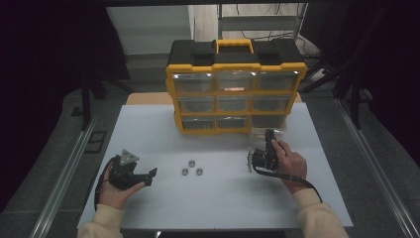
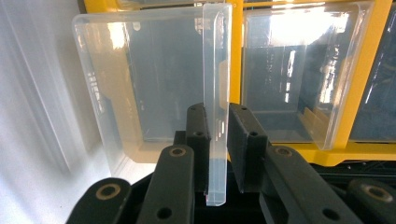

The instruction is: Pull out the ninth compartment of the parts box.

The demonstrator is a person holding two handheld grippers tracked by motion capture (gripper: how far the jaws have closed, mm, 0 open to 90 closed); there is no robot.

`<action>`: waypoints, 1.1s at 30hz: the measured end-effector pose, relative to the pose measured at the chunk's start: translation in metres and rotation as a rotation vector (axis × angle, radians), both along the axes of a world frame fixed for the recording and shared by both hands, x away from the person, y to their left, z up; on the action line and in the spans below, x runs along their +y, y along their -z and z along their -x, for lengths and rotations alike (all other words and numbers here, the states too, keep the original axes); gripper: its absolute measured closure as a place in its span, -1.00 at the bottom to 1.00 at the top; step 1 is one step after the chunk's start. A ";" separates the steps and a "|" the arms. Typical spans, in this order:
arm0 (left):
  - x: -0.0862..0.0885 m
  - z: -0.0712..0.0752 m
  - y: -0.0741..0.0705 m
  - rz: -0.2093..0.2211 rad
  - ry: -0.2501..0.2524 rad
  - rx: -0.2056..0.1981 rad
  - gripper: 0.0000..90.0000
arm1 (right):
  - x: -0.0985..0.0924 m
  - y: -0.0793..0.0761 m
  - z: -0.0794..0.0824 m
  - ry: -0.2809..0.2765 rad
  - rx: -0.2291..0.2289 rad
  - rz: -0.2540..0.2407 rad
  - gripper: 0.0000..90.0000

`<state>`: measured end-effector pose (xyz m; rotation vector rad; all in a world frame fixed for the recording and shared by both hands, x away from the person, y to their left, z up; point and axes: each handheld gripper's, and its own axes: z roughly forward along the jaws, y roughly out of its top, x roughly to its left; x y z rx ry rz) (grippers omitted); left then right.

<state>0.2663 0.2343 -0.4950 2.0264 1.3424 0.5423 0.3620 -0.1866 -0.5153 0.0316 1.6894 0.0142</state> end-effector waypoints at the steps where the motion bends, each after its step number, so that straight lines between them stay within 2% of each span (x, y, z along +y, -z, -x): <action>1: 0.000 0.000 0.000 0.000 0.000 0.000 -0.73 | 0.000 0.000 0.001 0.001 0.002 -0.002 0.75; 10: 0.000 0.000 0.000 0.000 -0.001 0.000 -0.73 | -0.001 0.000 0.005 -0.004 0.004 0.000 0.75; 11: 0.000 0.000 0.000 0.000 0.000 0.000 -0.73 | 0.000 -0.001 0.007 0.016 0.012 0.008 0.75; 12: 0.000 0.000 0.000 0.000 -0.001 0.000 -0.73 | -0.001 0.000 0.006 -0.003 0.002 0.002 0.75; 33: 0.000 0.001 -0.001 -0.005 0.002 -0.001 -0.73 | -0.003 -0.001 0.015 -0.014 0.003 0.007 0.75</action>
